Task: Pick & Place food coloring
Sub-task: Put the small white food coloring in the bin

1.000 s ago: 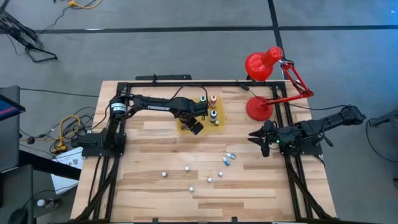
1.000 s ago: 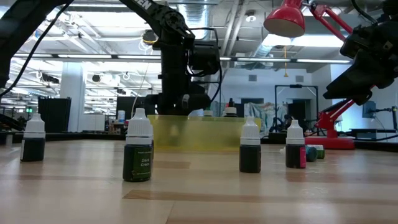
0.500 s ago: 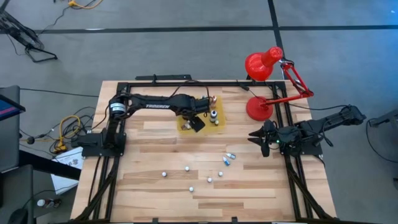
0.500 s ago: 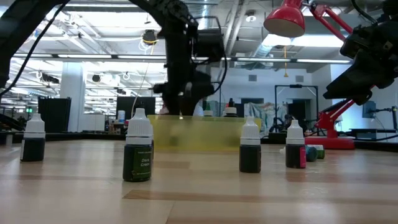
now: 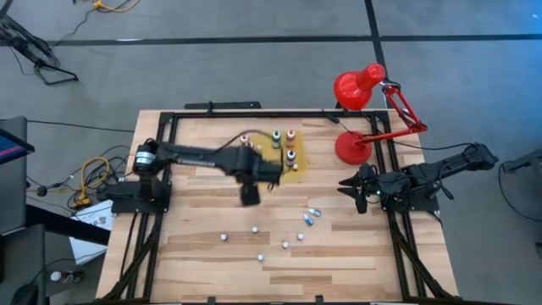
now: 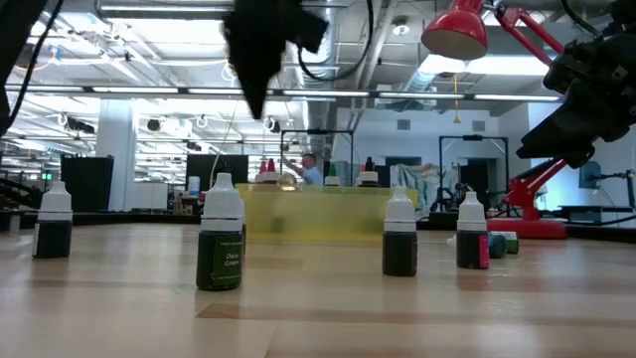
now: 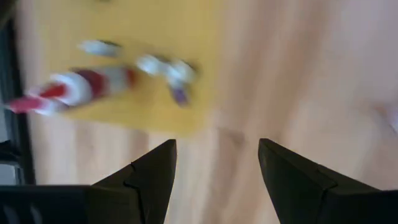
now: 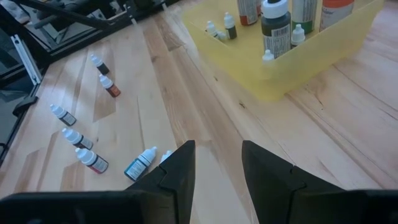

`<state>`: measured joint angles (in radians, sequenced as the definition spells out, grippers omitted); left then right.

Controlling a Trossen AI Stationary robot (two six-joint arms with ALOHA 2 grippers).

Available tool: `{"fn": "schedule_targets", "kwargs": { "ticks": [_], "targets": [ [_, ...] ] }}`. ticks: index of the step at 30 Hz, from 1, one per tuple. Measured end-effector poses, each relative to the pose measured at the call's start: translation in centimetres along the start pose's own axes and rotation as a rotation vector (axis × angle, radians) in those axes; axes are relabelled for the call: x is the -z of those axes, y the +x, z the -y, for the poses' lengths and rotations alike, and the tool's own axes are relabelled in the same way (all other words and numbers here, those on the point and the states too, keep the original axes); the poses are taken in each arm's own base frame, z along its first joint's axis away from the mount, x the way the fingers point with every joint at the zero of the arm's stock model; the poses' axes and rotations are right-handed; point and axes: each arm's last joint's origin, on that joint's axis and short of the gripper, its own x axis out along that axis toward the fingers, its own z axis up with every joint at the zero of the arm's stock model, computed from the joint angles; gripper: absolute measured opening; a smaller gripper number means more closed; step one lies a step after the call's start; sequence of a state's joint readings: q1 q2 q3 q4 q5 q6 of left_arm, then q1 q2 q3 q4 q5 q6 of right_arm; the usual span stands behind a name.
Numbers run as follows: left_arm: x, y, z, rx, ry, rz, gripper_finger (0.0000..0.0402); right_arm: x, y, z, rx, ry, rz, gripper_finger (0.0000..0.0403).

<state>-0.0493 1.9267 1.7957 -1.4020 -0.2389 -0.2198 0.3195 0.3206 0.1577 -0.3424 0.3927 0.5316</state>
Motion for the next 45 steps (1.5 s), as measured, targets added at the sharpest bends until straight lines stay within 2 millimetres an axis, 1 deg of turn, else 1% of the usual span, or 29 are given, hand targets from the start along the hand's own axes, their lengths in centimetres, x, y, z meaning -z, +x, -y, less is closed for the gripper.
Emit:
{"fn": "schedule_targets", "kwargs": {
  "ticks": [3, 6, 8, 12, 15, 20, 22, 26, 30, 33, 40, 43, 45],
  "targets": [
    [1.7, -1.3, 2.7, 0.061, 0.074, -0.056, 0.022, 0.0, 0.0, 0.0, -0.001, 0.0, 0.001, 0.0122],
    [3.4, -2.0, 5.1, 0.042, 0.056, -0.133, 0.022, 0.0, 0.0, 0.0, 0.0, 0.0, 0.001, 0.0122],
    [4.4, -2.0, 6.7, 0.031, 0.026, -0.149, 0.022, 0.0, 0.0, 0.0, 0.0, 0.0, 0.0, 0.0122],
    [6.2, -0.6, 9.8, 0.011, -0.003, -0.178, 0.022, 0.0, 0.0, 0.0, 0.0, 0.0, 0.001, 0.0122],
    [7.8, 1.2, 11.7, -0.011, 0.001, -0.207, 0.022, 0.0, 0.0, 0.0, 0.0, 0.0, 0.001, 0.0122],
    [9.9, 4.0, 14.6, 0.089, 0.07, -0.22, 0.022, 0.0, 0.0, 0.0, 0.0, 0.0, 0.001, 0.0122],
    [10.5, 4.6, 15.7, 0.134, 0.113, -0.205, 0.022, 0.0, 0.0, 0.0, 0.0, 0.0, 0.0, 0.0122],
    [11.7, 5.2, 16.3, 0.062, 0.161, -0.182, 0.022, 0.0, 0.0, 0.0, 0.0, 0.0, 0.001, 0.0122],
    [11.9, 5.9, 16.4, 0.055, 0.174, -0.161, 0.022, 0.0, 0.0, 0.0, 0.0, 0.0, 0.001, 0.0122],
    [11.8, 6.5, 16.6, 0.082, 0.199, -0.145, 0.022, 0.0, 0.0, 0.0, 0.0, 0.0, 0.0, 0.0122],
    [11.1, 6.8, 16.3, 0.118, 0.228, -0.119, 0.0219, 0.0, 0.0, 0.0, 0.0, 0.0, 0.001, 0.0122],
    [10.7, 6.9, 15.9, 0.121, 0.213, -0.123, 0.021, 0.0, 0.0, 0.0, 0.0, 0.0, 0.0, 0.0122],
    [10.6, 6.9, 15.8, 0.137, 0.205, -0.134, 0.0196, 0.0, 0.0, 0.0, 0.0, 0.0, 0.0, 0.0122]
  ]
}}
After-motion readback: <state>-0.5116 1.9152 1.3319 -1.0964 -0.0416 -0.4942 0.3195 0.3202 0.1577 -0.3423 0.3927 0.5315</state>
